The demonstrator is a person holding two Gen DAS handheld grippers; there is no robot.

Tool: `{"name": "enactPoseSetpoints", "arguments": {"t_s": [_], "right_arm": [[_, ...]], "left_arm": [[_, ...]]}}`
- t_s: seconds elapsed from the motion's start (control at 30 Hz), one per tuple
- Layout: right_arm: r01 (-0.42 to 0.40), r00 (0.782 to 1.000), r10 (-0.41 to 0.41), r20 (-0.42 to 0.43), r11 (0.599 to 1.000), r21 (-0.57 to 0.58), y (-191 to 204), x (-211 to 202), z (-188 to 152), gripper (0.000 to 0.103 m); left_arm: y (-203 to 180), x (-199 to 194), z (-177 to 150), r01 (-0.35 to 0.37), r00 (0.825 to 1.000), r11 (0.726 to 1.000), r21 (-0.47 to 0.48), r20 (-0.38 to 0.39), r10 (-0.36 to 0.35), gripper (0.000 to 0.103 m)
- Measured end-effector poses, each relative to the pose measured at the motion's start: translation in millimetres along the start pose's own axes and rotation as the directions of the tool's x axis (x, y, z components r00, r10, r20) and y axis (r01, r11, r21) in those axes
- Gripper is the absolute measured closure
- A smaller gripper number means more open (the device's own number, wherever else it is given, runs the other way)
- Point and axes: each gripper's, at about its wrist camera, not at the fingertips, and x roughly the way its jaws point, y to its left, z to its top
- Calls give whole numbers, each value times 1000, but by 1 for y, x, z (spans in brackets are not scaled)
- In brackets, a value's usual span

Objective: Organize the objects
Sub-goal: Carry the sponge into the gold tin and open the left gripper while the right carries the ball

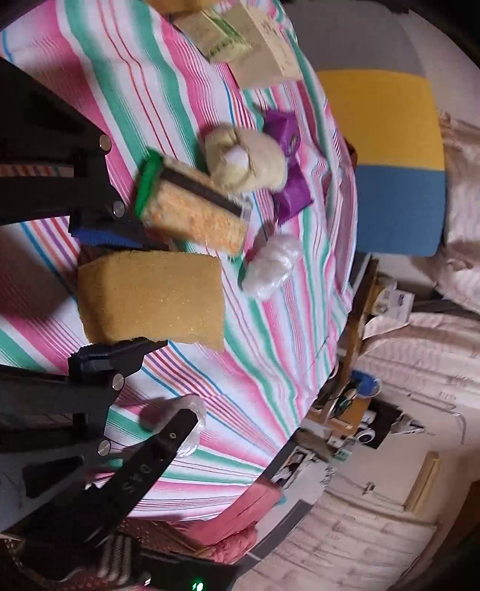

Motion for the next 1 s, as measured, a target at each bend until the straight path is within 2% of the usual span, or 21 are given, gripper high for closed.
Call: {"name": "enactPoseSetpoints", "arguments": {"t_s": [0.2,0.33,0.43,0.57,0.63,0.77,1.0], "right_arm": [[2,1000,-1,22,998,-57,10,-5,-1,67],[-9,999,16,45,989,-146,27,-11,-3,67],[-29,996,49,68,962,-270,51,-17,-8,68],[-81,990,124,71,896,-437,82,-25,-21,68],[-86,990,130,61,875,-476,91,-24,-26,68],[-81,992,119,48,868,-490,94,-20,-28,68],[-61,993,105,58,862,-503,96,-20,-30,68]], "left_arm": [[28,-28,-21,-47,997,993,-110,49,53,62],[40,-43,-38,-34,997,988,-154,69,45,62],[41,-54,-47,-32,994,988,-151,96,46,62],[36,-64,-58,-34,993,992,-120,109,47,62],[35,-68,-64,-34,992,993,-114,115,47,63],[33,-77,-70,-54,992,993,-102,112,65,64],[50,-98,-76,-53,989,981,-184,124,77,64]]}}
